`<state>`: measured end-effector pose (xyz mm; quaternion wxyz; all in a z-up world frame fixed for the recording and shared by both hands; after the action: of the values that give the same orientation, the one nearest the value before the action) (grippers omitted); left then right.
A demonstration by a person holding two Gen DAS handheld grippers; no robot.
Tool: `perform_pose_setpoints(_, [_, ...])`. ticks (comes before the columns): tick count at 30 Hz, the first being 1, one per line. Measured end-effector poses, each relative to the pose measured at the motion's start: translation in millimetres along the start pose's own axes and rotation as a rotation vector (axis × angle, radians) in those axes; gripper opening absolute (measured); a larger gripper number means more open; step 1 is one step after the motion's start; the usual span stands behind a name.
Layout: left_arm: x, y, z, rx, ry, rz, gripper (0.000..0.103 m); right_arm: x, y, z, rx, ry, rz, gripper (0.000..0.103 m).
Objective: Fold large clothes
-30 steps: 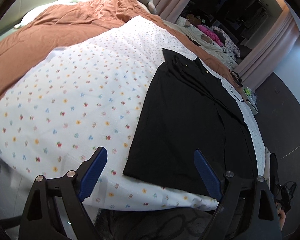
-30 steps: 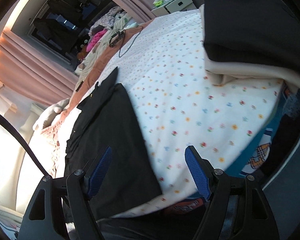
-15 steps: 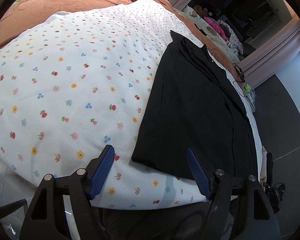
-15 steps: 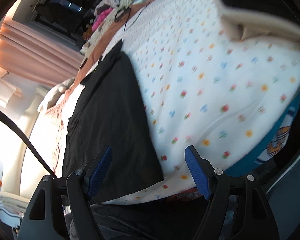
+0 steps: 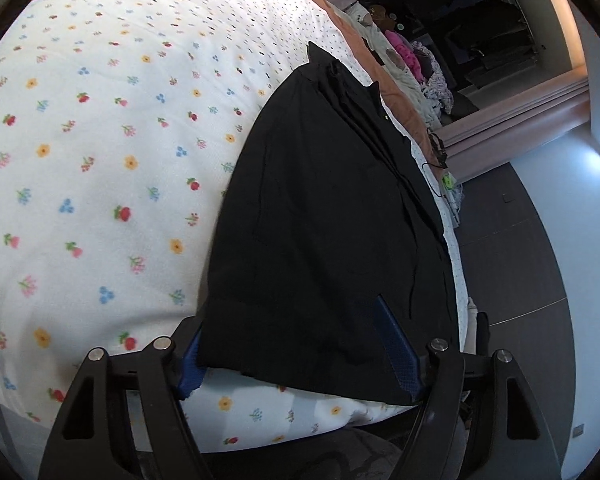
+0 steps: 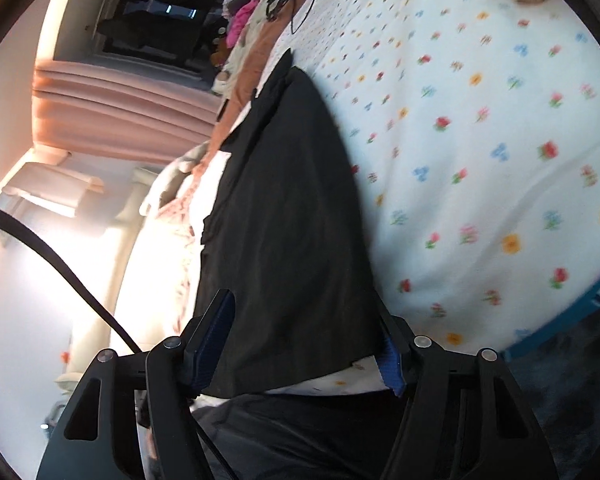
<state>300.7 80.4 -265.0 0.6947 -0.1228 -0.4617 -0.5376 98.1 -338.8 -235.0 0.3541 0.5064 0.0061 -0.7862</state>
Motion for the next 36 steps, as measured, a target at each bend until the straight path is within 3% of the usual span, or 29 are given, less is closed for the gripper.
perform_pose_setpoints(1, [0,1,0,0.005,-0.002,0.005,0.075,2,1,-4,0.004,0.015,-0.010,0.063])
perform_pose_setpoints(5, [-7,4,-3,0.038,0.009,0.052,0.049,14,6,-12,0.058,0.043,-0.055,0.049])
perform_pose_setpoints(10, [-6,9,-8,0.058,0.041,0.051,0.036,18,6,-23,0.094,0.007,-0.056,0.036])
perform_pose_setpoints(12, [-8,8,-6,0.062,0.051,0.052,0.019,17,5,-26,0.105,-0.031,-0.057,0.022])
perform_pose_setpoints(13, [-9,8,-4,0.068,0.051,0.058,0.008,15,3,-28,0.104,-0.050,-0.062,0.007])
perform_pose_setpoints(16, [-1,10,7,0.103,0.039,0.040,0.006,11,1,-23,0.118,-0.057,-0.086,0.000])
perform_pose_setpoints(26, [42,21,56,0.188,-0.065,-0.018,0.004,-76,-12,8,0.169,0.010,0.055,0.000])
perform_pose_setpoints(36, [78,22,126,0.277,-0.189,-0.033,0.004,-123,-30,73,0.223,0.109,0.141,0.000])
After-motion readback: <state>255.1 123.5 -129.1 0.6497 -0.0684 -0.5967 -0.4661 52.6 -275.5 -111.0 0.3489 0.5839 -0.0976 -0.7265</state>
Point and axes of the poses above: each gripper's, at about its wrist camera, not at the fingertips, and z roughly against the way its jaws point, x to its right, y to its top, the point moved 5 cm from there along -z, roughly the way its jaws point, and after that the axes turned 5 degrees about -y, right-handed, at the moved point
